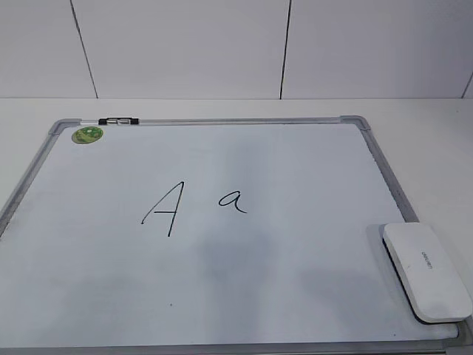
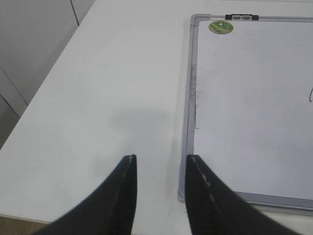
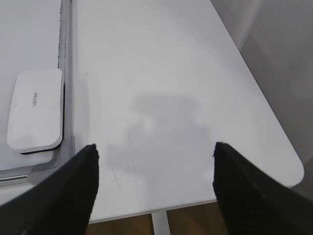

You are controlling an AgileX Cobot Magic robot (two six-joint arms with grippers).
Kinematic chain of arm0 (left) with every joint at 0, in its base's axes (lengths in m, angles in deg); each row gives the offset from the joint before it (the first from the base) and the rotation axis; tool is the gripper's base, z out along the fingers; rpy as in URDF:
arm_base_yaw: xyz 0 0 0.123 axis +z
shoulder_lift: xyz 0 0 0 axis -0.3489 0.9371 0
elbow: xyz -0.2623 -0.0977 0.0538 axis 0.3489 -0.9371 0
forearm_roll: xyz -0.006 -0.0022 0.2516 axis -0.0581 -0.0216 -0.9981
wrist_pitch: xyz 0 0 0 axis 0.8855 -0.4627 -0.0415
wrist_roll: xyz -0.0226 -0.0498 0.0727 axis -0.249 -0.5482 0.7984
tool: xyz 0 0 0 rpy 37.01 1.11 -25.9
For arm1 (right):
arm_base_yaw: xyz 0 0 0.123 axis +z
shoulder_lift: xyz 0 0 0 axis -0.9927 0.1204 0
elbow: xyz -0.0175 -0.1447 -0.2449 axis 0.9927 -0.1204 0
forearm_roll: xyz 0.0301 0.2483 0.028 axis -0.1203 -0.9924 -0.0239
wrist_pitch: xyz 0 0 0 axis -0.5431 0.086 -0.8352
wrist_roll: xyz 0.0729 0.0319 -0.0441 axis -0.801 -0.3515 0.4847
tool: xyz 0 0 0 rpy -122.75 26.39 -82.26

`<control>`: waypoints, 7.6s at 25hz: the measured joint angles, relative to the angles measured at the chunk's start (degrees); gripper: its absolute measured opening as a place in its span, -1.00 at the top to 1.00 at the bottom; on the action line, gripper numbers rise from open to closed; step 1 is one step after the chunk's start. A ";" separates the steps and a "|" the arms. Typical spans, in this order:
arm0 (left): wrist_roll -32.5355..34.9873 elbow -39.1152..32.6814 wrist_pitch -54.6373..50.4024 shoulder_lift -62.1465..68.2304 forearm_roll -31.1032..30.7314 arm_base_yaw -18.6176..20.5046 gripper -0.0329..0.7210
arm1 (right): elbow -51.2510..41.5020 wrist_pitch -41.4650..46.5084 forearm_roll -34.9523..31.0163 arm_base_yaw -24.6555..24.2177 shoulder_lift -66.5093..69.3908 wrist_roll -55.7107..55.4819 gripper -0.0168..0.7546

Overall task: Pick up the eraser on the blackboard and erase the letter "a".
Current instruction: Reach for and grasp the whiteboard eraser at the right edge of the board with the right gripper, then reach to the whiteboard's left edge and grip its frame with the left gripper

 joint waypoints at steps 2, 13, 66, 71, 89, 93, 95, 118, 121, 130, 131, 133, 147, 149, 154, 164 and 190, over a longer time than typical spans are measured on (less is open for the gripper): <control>0.00 0.00 0.00 0.00 0.00 0.00 0.29 | 0.00 -0.03 0.00 0.00 0.00 0.00 -0.52; 0.00 0.00 0.00 0.00 0.00 0.00 0.29 | 0.00 -0.15 -0.41 0.00 0.00 0.14 -0.52; 0.00 0.00 0.00 0.00 0.00 0.00 0.29 | 22.41 -8.70 -35.62 0.00 58.60 22.29 -0.52; 0.00 0.00 0.00 0.00 0.00 0.00 0.29 | 23.90 -6.61 -35.50 0.00 64.40 22.29 -0.52; 0.00 0.00 0.00 0.00 0.00 0.00 0.29 | 24.00 -3.93 -28.38 4.21 70.13 13.78 -0.52; 0.00 0.00 0.00 0.00 0.00 0.00 0.29 | 24.95 -3.10 -24.68 7.03 72.12 9.45 -0.52; 0.00 0.00 0.00 0.00 0.00 0.00 0.29 | 25.75 -2.41 -23.07 8.30 73.38 7.03 -0.52; 0.00 0.00 0.00 0.00 0.00 0.00 0.29 | 26.70 -4.71 -17.20 13.67 88.55 -2.84 -0.79; 0.00 0.00 0.00 0.00 0.00 0.00 0.29 | 26.70 -5.71 -17.06 13.67 90.60 -3.05 -0.79; 0.00 0.00 0.00 0.00 0.00 0.00 0.29 | 26.70 -8.56 -16.46 13.67 95.05 -3.52 -0.79; 0.00 0.00 0.00 0.00 0.00 0.00 0.29 | 26.70 -8.83 -16.36 13.67 95.22 -3.76 -0.79; 0.00 0.00 0.00 0.00 0.00 0.00 0.29 | 26.70 -9.60 -16.22 13.67 95.49 -4.21 -0.79; 0.00 0.00 0.00 0.00 0.00 0.00 0.29 | 26.70 -12.44 -14.57 14.74 96.07 -5.72 -0.79; 0.00 0.00 0.00 0.00 0.00 0.00 0.29 | 26.70 -12.44 -13.85 15.71 96.72 -6.54 -0.79; 0.00 0.00 0.00 0.00 0.00 0.00 0.29 | 26.70 -12.61 -11.08 17.97 97.14 -10.29 -0.79; 0.00 0.00 0.00 0.00 0.00 0.00 0.29 | 26.70 -12.70 -9.48 18.18 97.35 -12.43 -0.77; 0.00 0.00 0.00 0.00 0.00 0.00 0.29 | 26.70 -12.87 -9.59 18.18 98.36 -12.43 -0.49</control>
